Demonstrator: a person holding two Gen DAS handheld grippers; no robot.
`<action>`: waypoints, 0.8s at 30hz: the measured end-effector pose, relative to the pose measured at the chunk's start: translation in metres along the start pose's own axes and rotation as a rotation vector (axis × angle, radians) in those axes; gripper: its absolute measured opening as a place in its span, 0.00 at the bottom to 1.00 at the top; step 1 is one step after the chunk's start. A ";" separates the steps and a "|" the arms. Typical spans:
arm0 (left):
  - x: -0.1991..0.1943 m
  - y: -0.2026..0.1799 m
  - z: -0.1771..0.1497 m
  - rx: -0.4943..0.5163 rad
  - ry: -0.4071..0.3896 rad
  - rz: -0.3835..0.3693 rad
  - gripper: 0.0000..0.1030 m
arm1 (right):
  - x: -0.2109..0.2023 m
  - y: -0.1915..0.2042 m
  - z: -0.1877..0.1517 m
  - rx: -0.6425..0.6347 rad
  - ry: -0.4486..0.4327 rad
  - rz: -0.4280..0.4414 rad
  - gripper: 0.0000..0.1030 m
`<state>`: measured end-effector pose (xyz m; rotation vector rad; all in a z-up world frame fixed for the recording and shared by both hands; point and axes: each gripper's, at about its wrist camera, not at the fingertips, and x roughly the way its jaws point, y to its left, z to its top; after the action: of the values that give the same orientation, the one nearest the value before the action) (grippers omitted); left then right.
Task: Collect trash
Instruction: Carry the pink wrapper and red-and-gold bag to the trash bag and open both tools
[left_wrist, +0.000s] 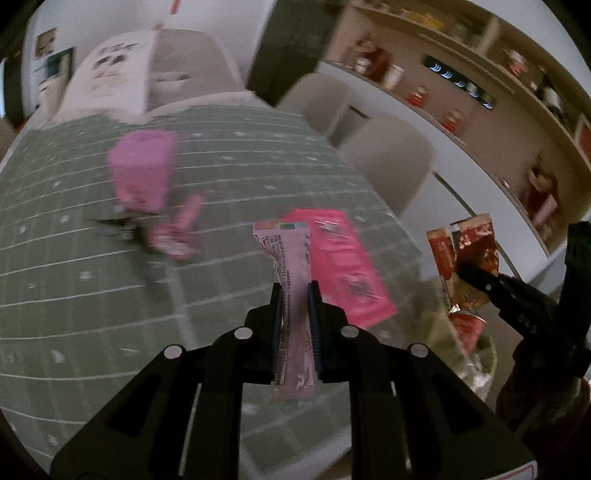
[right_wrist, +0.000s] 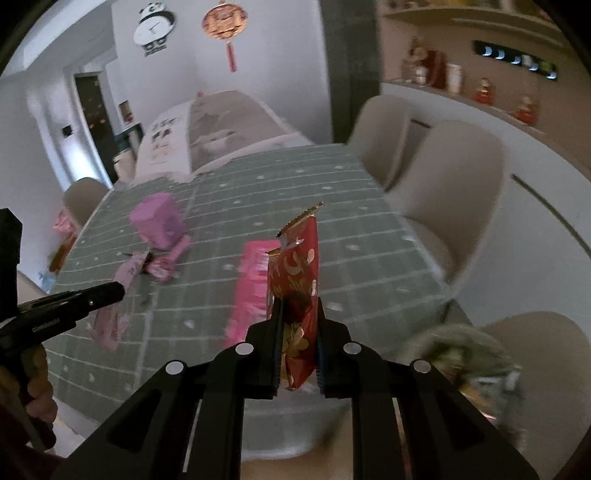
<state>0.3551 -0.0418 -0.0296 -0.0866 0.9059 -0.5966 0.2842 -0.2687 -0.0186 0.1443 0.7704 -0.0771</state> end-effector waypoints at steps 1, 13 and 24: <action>0.003 -0.014 -0.002 0.015 0.006 -0.009 0.13 | -0.008 -0.015 -0.004 0.009 -0.005 -0.016 0.15; 0.036 -0.144 -0.032 0.091 0.045 -0.032 0.13 | -0.050 -0.117 -0.043 0.057 -0.015 -0.075 0.15; 0.063 -0.198 -0.039 0.059 0.084 -0.125 0.13 | -0.071 -0.172 -0.063 0.111 -0.025 -0.096 0.15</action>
<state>0.2660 -0.2335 -0.0368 -0.0658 0.9684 -0.7469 0.1691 -0.4270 -0.0306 0.2111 0.7480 -0.2125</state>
